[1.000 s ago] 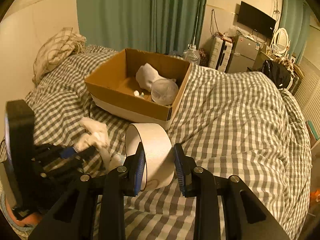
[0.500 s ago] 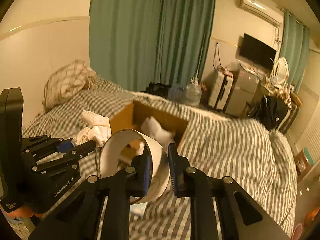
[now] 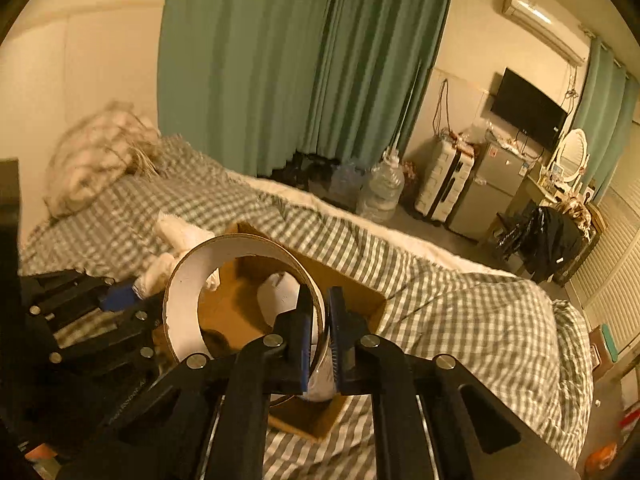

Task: Organize objects
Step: 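Drop the cloth and tape roll into the box, opening both grippers, then grasp the blue tissue pack with the right gripper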

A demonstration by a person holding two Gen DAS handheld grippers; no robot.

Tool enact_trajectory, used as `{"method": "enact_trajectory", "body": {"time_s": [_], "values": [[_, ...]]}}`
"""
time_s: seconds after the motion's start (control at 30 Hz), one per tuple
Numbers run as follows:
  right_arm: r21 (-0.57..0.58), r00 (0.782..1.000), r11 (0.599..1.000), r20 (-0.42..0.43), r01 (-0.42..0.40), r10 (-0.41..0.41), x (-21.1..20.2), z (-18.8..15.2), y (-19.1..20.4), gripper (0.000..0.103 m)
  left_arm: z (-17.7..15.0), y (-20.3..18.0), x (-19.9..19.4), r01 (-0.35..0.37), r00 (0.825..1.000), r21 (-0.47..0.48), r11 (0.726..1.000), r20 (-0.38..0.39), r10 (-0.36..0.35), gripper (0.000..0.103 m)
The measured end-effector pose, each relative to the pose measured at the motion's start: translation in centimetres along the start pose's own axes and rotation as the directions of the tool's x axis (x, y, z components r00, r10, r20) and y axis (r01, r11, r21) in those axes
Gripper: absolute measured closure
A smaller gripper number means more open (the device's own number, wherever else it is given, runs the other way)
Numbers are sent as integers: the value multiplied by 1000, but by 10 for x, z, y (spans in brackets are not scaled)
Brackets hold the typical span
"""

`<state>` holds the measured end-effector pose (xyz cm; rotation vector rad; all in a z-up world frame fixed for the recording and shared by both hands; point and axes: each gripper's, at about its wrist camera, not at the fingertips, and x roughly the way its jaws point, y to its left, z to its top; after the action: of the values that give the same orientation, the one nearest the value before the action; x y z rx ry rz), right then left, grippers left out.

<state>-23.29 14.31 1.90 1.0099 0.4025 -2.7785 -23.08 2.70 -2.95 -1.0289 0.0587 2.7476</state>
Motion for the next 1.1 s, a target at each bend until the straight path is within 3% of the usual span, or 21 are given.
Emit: {"method": "enact_trajectory", "body": {"time_s": [0.17, 0.3, 0.4, 0.43, 0.47, 0.5, 0.53, 0.57, 0.6, 0.67, 0.77, 1.1], "values": [[9, 997, 1000, -72, -27, 28, 53, -14, 4, 96, -12, 8, 38, -51, 998, 22, 998, -32, 51, 88], [8, 995, 999, -89, -51, 52, 71, -24, 5, 96, -15, 15, 48, -40, 998, 6, 999, -39, 40, 88], [24, 994, 998, -87, -65, 67, 73, -24, 3, 94, -15, 17, 47, -19, 999, 1, 1000, -40, 19, 82], [30, 993, 997, -88, -73, 75, 72, -23, 2, 94, -14, 16, 45, -12, 999, 5, 1000, -41, 12, 76], [34, 993, 996, -89, -80, 83, 70, -22, 0, 89, -14, 16, 40, -11, 999, 8, 1000, -37, 11, 65], [36, 993, 996, -85, -83, 85, 66, -21, -1, 74, -14, 16, 38, -12, 999, 8, 1000, -31, 13, 56], [38, 993, 996, -79, -80, 83, 62, -21, -3, 65, -13, 16, 31, -14, 1000, 6, 1000, -18, 14, 39], [41, 995, 996, -72, -73, 76, 56, -20, -5, 50, -11, 16, 24, -15, 1000, 3, 1000, -3, 15, 32], [44, 996, 997, -63, -66, 69, 51, -19, -7, 44, -9, 16, 18, -20, 1000, 0, 1000, 7, 20, 31], [53, 998, 997, -43, -53, 56, 40, -16, -10, 43, -6, 16, 6, -22, 1000, 4, 1000, 9, 22, 30], [64, 997, 995, -22, -74, 75, 20, -12, -16, 24, -4, 16, -14, -43, 999, 17, 999, 25, 43, 21], [84, 995, 996, 98, -33, 25, -74, -11, -33, 20, -9, 15, -95, -76, 992, -5, 997, 96, 76, 11]]}}
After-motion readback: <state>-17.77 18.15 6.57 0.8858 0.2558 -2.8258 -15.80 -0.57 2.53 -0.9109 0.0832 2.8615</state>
